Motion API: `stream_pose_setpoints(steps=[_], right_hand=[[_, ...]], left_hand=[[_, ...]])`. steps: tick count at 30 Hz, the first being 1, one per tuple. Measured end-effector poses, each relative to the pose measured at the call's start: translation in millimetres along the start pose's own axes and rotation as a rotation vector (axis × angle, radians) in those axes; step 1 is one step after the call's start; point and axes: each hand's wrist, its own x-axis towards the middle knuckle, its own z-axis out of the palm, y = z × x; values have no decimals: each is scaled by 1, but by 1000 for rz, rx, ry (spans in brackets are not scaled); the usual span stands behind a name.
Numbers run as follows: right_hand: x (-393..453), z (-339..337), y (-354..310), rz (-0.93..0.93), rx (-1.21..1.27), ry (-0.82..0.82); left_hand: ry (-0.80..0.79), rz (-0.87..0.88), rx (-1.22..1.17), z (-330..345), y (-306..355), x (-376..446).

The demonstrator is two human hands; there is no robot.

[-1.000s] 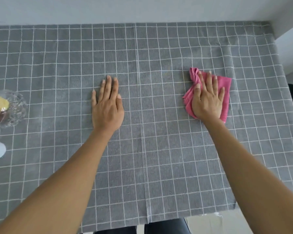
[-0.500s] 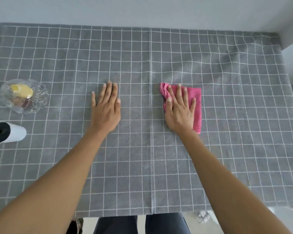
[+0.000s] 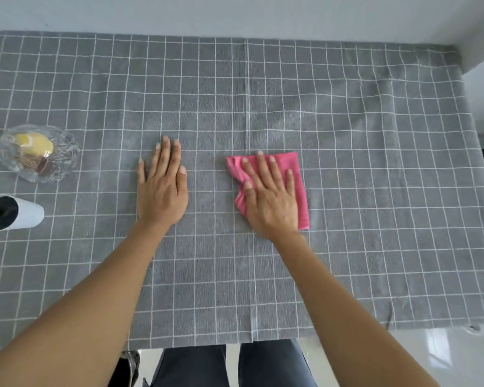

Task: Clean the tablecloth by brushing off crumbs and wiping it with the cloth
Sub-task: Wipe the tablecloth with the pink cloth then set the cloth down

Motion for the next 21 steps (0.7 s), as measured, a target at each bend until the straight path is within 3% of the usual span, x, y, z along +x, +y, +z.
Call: stream_pose_setpoints(steps=[7,13,21], right_hand=[[-7,-20,82,329,-21,77],[-14,-16,47,458,100,75],[-49,21,-54,121,106,-58]], left_hand=[[0,-5,3,-1,0,0],[-3,-7,19,0,0,0],[2,-15,24,1,2,1]])
